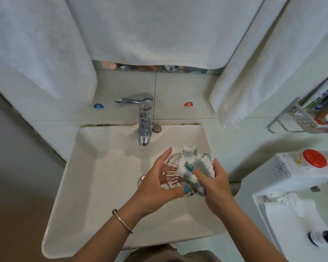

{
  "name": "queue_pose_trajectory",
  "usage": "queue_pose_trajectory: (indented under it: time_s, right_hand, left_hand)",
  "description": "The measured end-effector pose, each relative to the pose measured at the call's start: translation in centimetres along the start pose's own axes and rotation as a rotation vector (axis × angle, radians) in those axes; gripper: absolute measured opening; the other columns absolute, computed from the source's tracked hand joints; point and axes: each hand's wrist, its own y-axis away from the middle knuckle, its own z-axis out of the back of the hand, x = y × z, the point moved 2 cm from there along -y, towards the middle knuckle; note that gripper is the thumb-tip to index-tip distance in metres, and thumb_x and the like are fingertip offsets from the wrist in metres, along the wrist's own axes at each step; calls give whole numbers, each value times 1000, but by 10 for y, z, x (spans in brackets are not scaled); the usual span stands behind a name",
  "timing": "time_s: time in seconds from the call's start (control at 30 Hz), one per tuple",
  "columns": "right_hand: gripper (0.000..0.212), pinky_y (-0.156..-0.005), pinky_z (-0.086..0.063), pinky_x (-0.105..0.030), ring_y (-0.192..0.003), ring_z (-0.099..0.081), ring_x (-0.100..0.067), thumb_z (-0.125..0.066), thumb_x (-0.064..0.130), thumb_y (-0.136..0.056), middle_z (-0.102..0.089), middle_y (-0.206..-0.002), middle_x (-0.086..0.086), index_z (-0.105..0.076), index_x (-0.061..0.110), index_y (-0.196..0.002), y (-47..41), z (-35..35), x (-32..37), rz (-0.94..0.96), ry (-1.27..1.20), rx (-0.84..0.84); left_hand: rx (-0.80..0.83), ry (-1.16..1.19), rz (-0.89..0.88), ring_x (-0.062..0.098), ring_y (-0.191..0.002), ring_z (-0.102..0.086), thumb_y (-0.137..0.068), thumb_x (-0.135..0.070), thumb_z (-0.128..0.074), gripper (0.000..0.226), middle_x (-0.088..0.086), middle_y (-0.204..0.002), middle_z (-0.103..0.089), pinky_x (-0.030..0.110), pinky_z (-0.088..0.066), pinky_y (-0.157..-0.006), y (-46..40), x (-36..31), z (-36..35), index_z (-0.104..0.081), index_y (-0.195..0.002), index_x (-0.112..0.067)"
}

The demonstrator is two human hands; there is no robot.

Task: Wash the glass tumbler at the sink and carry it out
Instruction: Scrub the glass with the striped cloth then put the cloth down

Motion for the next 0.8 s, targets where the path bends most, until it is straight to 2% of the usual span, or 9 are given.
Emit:
queue_pose_trajectory:
  time_s: [0.1,0.2,0.27,0.33,0.4,0.53,0.63,0.73,0.8]
  right_hand:
    - [43,-65,-61,-35,-88,-74,-24,-78,22,-60,-76,-92,0,-65,22,-100,2,-2,-1,27,-7,-32]
    - [42,-65,-61,-34,-87,-74,-20,-78,27,-61,-76,-92,2,-65,24,-100,7,-5,3,89,12,-74]
    - [34,-63,-59,-29,-84,-73,-14,-77,27,-68,-74,-91,3,-64,26,-99,7,-5,9,164,24,-151]
    - [21,-66,-58,-26,-87,-70,-14,-72,20,-81,-71,-94,2,-63,28,-98,4,-2,12,214,17,-242]
    - [19,-72,-58,-31,-92,-69,-17,-69,16,-85,-70,-97,0,-63,29,-97,1,-1,15,237,-1,-287]
    - [15,-80,-56,-38,-95,-69,-23,-73,21,-83,-71,-95,0,-64,28,-92,-7,5,23,281,-24,-395]
    - [16,-81,-56,-37,-89,-67,-17,-71,17,-86,-69,-89,6,-60,27,-89,-12,16,39,334,-6,-485]
    - [28,-72,-55,-24,-80,-65,0,-71,11,-86,-64,-90,10,-54,31,-94,-3,13,55,494,183,-384]
    - [35,-73,-55,-24,-86,-66,-5,-75,14,-83,-64,-95,12,-52,33,-101,7,0,59,644,344,-231]
  left_hand:
    - [-39,-15,-32,11,-106,-67,-60,-1,-89,93,-8,-122,-63,29,-57,-85,0,-2,-3,-44,-135,-33]
    - [-71,47,-31,19,-102,-69,-57,6,-88,89,1,-117,-67,38,-59,-82,-1,-1,-3,-50,-126,-33]
    - [-67,128,-27,24,-101,-69,-56,10,-87,88,9,-116,-67,42,-59,-80,-2,-1,-4,-52,-125,-34]
    - [-62,206,-29,26,-97,-70,-56,13,-85,89,11,-112,-69,39,-59,-74,-1,-3,-4,-54,-123,-36]
    - [-64,246,-37,25,-92,-71,-56,18,-82,89,10,-104,-72,35,-58,-70,1,-7,-5,-53,-123,-35]
    - [-48,256,-33,27,-82,-73,-61,22,-75,89,6,-97,-74,35,-58,-66,4,-15,-3,-49,-126,-32]
    - [-73,260,-19,23,-79,-72,-62,22,-74,88,4,-96,-74,33,-58,-65,8,-16,5,-49,-125,-35]
    - [-88,255,-14,22,-78,-72,-63,22,-75,88,3,-99,-74,33,-58,-65,9,-15,10,-49,-124,-36]
    - [-84,254,-9,22,-77,-72,-62,24,-74,89,4,-98,-75,33,-58,-65,9,-14,8,-51,-124,-36]
